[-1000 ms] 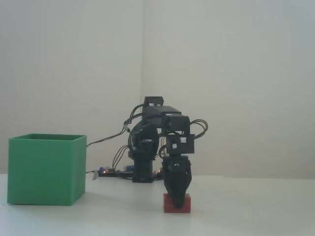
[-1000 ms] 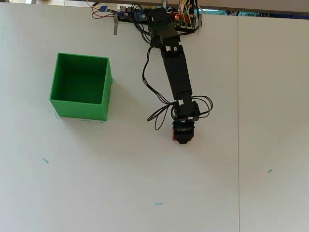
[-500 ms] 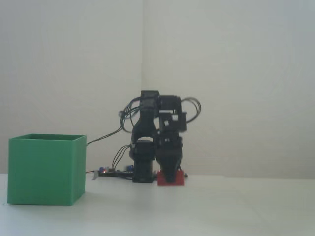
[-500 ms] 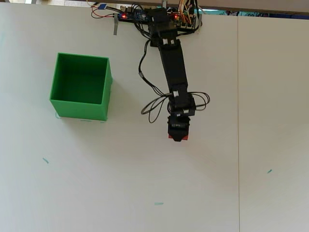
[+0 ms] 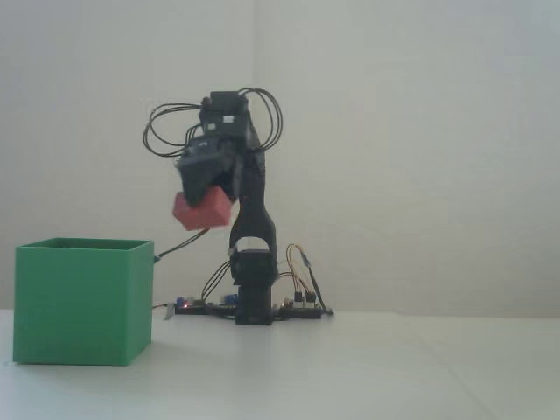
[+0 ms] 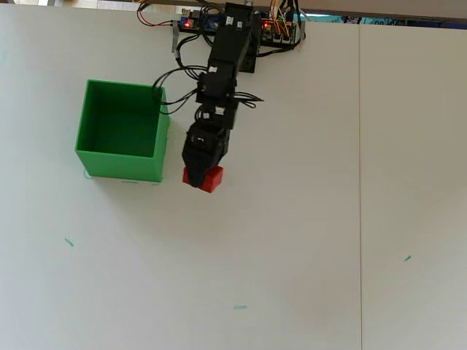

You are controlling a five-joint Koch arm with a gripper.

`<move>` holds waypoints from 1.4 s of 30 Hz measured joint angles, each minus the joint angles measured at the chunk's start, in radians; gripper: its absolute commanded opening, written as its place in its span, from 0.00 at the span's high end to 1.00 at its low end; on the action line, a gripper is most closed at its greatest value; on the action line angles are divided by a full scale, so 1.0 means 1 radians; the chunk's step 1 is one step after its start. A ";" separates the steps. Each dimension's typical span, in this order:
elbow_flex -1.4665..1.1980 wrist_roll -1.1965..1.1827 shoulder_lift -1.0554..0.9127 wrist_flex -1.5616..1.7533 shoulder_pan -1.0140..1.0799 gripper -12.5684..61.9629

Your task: Grasp a red block and put it in the green bin.

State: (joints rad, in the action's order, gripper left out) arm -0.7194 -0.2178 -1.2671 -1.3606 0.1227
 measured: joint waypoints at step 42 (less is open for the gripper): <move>-0.084 0.416 -0.115 -0.186 0.592 0.35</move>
State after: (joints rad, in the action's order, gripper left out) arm -0.8038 0.1979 -1.3821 -1.5463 0.7148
